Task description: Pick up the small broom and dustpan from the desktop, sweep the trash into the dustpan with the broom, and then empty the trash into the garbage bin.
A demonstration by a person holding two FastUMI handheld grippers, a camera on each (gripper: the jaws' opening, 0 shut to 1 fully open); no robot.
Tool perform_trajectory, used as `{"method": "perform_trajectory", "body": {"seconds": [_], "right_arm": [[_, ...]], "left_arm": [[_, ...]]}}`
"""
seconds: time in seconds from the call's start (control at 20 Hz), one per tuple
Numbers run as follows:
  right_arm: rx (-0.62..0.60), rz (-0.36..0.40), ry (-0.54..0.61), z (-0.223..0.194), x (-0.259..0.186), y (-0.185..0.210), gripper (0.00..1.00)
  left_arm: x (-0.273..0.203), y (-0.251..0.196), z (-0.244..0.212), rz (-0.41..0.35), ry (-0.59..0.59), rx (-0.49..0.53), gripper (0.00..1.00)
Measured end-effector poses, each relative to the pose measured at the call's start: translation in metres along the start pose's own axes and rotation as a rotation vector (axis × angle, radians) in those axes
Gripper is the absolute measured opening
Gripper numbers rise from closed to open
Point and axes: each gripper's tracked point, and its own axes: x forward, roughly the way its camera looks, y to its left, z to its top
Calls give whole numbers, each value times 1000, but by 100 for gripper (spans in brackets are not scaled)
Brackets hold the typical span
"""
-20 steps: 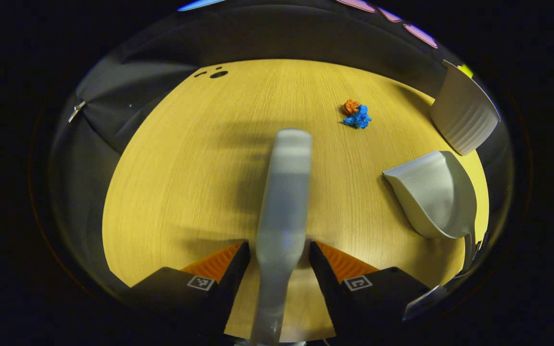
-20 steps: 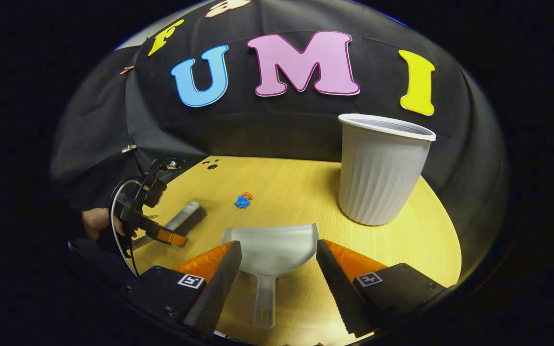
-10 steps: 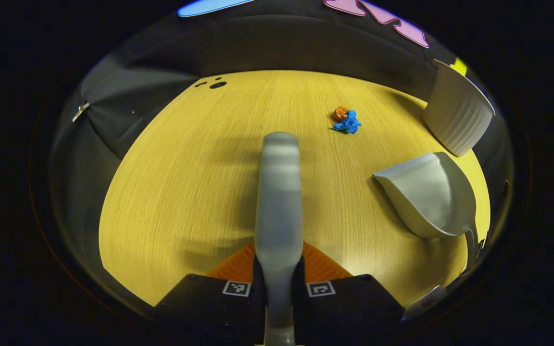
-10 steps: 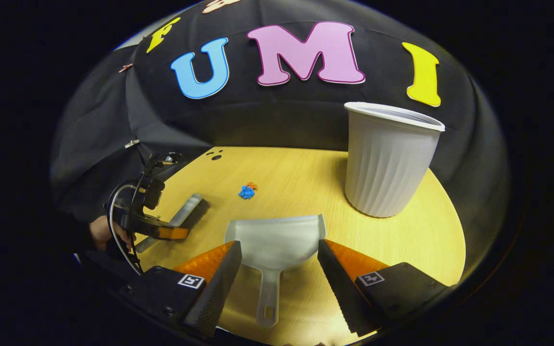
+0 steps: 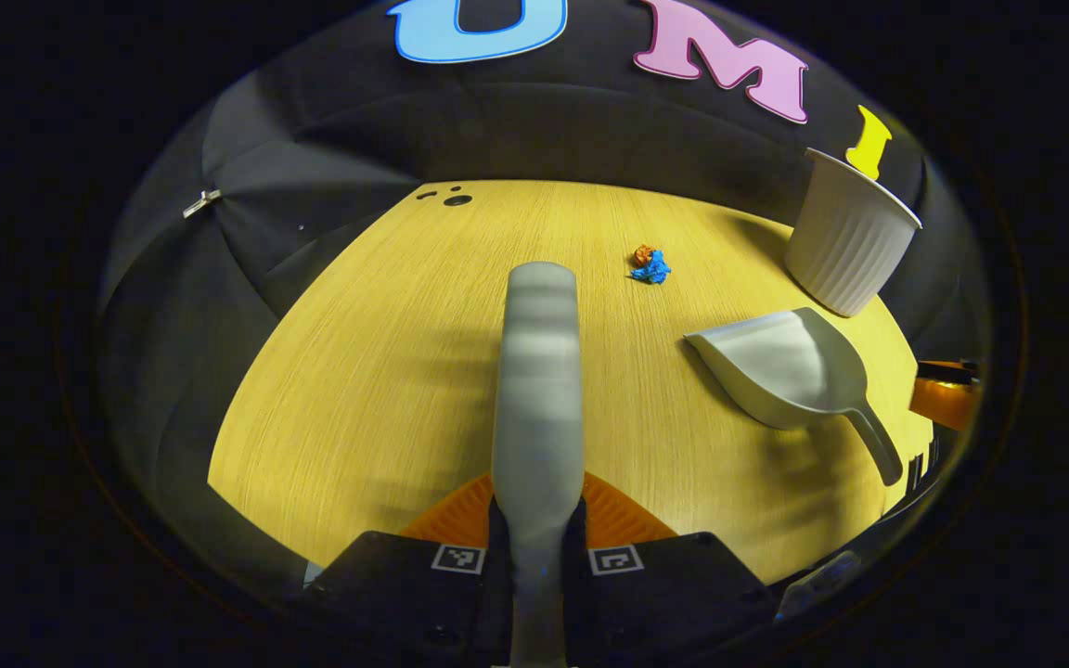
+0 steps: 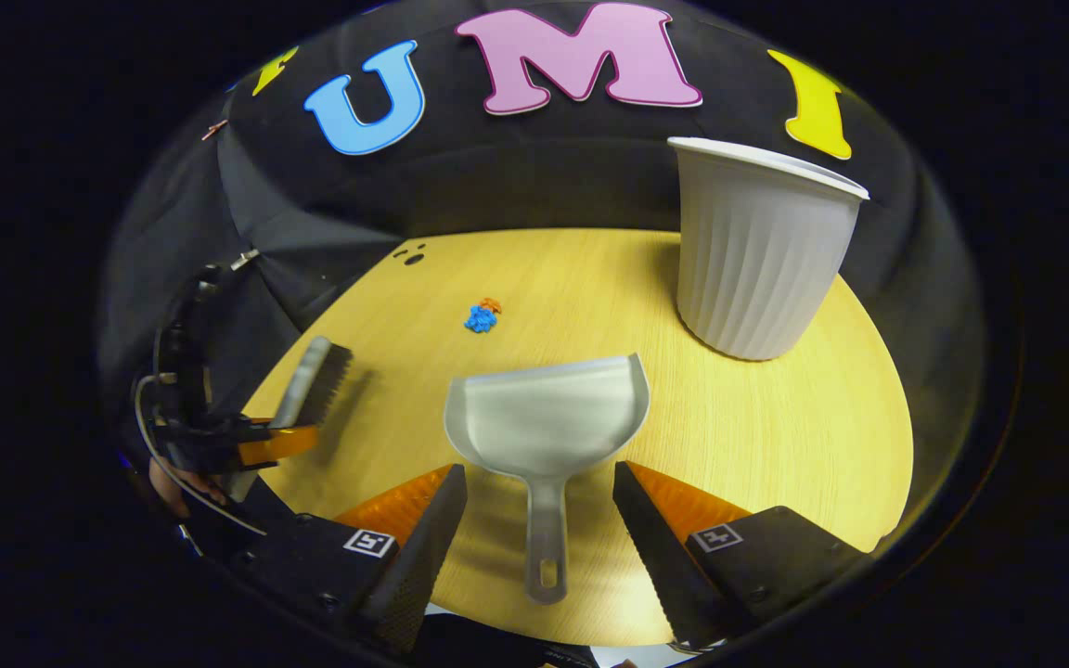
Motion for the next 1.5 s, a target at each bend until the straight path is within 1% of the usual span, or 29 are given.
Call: {"method": "perform_trajectory", "body": {"seconds": [0.1,0.15,0.2,0.3,0.4,0.45,0.6,0.65,0.7,0.75,0.8,0.85,0.9,0.95,1.0,1.05,1.1,1.15,1.2,1.3,1.35,1.4,1.5], "right_arm": [[-4,-19,55,-15,14,-3,99],[-1,-29,80,-21,22,-4,99],[7,-41,107,-28,31,-7,99],[34,-66,157,-41,43,-13,99],[58,-73,199,-52,54,-13,99],[60,-76,219,-57,60,-13,99],[45,-75,277,-70,79,-12,99],[43,-70,293,-74,83,-11,99],[34,-84,293,-71,84,-14,99],[35,-76,288,-69,89,-13,98],[30,-87,298,-70,90,-14,94],[22,-94,297,-69,91,-17,83],[9,-106,298,-68,91,-20,68],[-6,-115,309,-69,92,-22,58],[-14,-116,302,-68,94,-24,53],[-10,-104,312,-69,94,-23,43],[-4,-87,320,-70,91,-21,43],[6,-56,323,-69,91,-18,38],[14,-28,337,-69,91,-19,44],[45,14,367,-70,88,-20,33],[45,28,386,-71,87,-20,39],[37,39,396,-72,87,-20,34],[-16,40,399,-72,86,-25,34]], "left_arm": [[-13,2,-7,0,-7,-36,25],[-19,4,-10,2,-7,-51,28],[-24,6,-14,6,-6,-60,24],[-30,10,-19,17,-1,-70,27],[-35,12,-22,28,3,-79,27],[-35,13,-24,33,6,-85,24],[-38,16,-25,53,20,-100,27],[-38,17,-24,59,21,-103,27],[-37,17,-23,62,23,-106,26],[-37,16,-20,59,24,-108,26],[-36,15,-18,59,22,-111,26],[-36,15,-15,62,21,-114,26],[-32,13,-13,65,24,-121,25],[-29,11,-11,67,26,-128,24],[-27,9,-9,67,29,-135,24],[-24,7,-6,66,31,-140,26],[-20,5,-3,64,35,-143,26],[-16,4,3,64,33,-147,26],[-12,2,10,62,26,-152,26],[1,-5,29,41,19,-148,26],[7,-8,37,29,24,-144,26],[15,-10,46,18,28,-134,26],[30,-11,63,9,40,-91,27]]}}
